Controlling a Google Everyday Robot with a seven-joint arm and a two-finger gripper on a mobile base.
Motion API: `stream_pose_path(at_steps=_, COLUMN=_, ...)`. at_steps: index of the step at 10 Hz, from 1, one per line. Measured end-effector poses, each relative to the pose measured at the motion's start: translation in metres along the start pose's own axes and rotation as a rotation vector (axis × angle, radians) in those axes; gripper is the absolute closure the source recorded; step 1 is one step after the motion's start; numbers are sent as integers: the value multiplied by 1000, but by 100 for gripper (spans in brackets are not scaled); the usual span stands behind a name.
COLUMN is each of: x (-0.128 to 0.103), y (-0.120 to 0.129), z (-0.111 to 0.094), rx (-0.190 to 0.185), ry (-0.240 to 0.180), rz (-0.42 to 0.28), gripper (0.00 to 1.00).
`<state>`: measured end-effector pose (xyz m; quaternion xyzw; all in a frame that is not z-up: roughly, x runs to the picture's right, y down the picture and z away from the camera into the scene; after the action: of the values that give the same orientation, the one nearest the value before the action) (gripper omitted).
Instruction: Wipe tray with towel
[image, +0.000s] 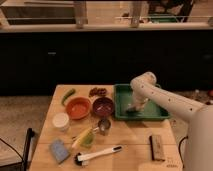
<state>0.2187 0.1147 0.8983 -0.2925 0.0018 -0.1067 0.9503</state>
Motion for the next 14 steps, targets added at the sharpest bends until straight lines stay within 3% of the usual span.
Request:
stream_pose_path(at_steps=3, x=9, y=13, z=-5, rx=-7, ry=21, rz=-9, gripper=100)
stream_pose_path(at_steps=4, x=22, y=14, z=-5, rx=-18, ry=39, rz=10, gripper=100)
stream_pose_path(at_steps=5, x=38, y=15, z=-4, rx=-27, ry=67, rz=41, gripper=100)
stream_pose_path(at_steps=8, x=52, y=-1, z=-6, rx=-22, ry=177, rz=127, gripper=100)
stream_pose_path(at_steps=9, x=58, y=-4, z=-8, rx=-16, ry=188, rz=149, gripper=100)
stream_pose_path(at_steps=11, x=58, y=-18, z=-10, rx=1, ry=184, rz=175, gripper=100)
stream_pose_path(at_steps=14, x=44, y=-37, z=1, rx=-1, ry=139, rz=161, gripper=100)
